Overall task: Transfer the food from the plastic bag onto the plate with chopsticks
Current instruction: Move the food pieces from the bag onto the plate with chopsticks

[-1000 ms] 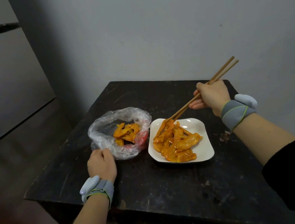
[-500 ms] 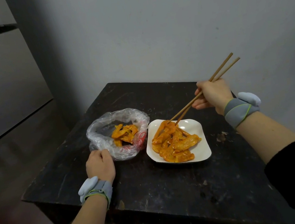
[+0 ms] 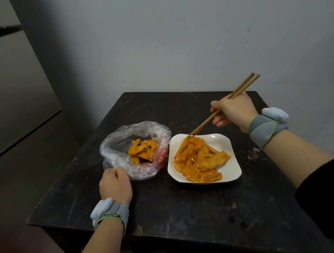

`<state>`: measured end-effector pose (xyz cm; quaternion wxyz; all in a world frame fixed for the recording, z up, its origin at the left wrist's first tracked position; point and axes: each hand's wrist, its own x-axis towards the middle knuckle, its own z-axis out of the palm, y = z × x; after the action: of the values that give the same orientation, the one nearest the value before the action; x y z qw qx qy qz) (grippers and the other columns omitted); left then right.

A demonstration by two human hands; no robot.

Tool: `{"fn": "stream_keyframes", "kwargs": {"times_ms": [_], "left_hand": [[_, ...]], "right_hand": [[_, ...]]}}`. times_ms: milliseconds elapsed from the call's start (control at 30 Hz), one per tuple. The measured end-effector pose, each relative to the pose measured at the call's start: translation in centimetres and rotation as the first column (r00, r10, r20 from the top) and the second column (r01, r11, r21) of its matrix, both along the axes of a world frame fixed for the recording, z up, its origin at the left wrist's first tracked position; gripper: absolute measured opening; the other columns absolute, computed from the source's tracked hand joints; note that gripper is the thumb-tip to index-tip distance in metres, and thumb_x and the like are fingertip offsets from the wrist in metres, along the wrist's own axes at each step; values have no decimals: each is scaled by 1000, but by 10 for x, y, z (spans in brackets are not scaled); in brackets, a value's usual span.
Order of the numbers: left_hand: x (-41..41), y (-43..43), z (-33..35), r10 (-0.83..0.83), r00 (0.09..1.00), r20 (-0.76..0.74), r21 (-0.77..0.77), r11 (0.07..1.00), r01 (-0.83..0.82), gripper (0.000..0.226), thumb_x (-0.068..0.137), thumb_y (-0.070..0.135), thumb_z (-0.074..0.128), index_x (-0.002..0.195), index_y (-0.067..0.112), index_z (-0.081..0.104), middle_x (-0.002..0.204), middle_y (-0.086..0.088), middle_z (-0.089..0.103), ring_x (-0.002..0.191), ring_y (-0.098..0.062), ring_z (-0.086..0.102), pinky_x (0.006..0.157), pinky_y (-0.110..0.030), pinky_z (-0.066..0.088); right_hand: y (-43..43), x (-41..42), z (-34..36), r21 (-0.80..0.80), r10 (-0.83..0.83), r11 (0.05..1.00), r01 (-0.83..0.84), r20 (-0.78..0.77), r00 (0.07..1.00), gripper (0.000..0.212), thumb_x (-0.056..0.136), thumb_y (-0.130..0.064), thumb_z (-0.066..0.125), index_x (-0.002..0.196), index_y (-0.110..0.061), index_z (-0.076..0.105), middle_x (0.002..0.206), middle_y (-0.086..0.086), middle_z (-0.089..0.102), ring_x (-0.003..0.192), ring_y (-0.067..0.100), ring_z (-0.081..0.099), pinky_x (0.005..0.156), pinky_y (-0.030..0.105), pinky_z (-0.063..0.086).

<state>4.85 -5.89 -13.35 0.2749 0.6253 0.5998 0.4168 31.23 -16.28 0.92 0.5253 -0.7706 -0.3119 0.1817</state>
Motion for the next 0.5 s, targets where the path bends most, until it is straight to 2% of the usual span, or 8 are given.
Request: {"fn": "stream_keyframes", "kwargs": {"times_ms": [333, 500], "left_hand": [[-1, 1, 0, -10, 1000, 1, 5, 1000, 10, 35, 91, 16, 41, 69, -7, 54, 80, -20, 54, 71, -32, 49, 65, -37, 36], [-1, 0, 2, -14, 1000, 10, 0, 1000, 14, 34, 92, 17, 41, 70, -6, 54, 80, -20, 54, 70, -30, 48, 64, -38, 36]], "right_hand": [[-1, -3, 1, -22, -33, 999, 33, -3, 999, 18, 91, -15, 63, 89, 2, 68, 73, 18, 69, 60, 25, 69, 60, 33, 61], [4, -6, 5, 98, -13, 995, 16, -25, 1000, 21, 92, -20, 62, 91, 0, 69, 75, 16, 70, 59, 21, 69, 51, 25, 59]]}}
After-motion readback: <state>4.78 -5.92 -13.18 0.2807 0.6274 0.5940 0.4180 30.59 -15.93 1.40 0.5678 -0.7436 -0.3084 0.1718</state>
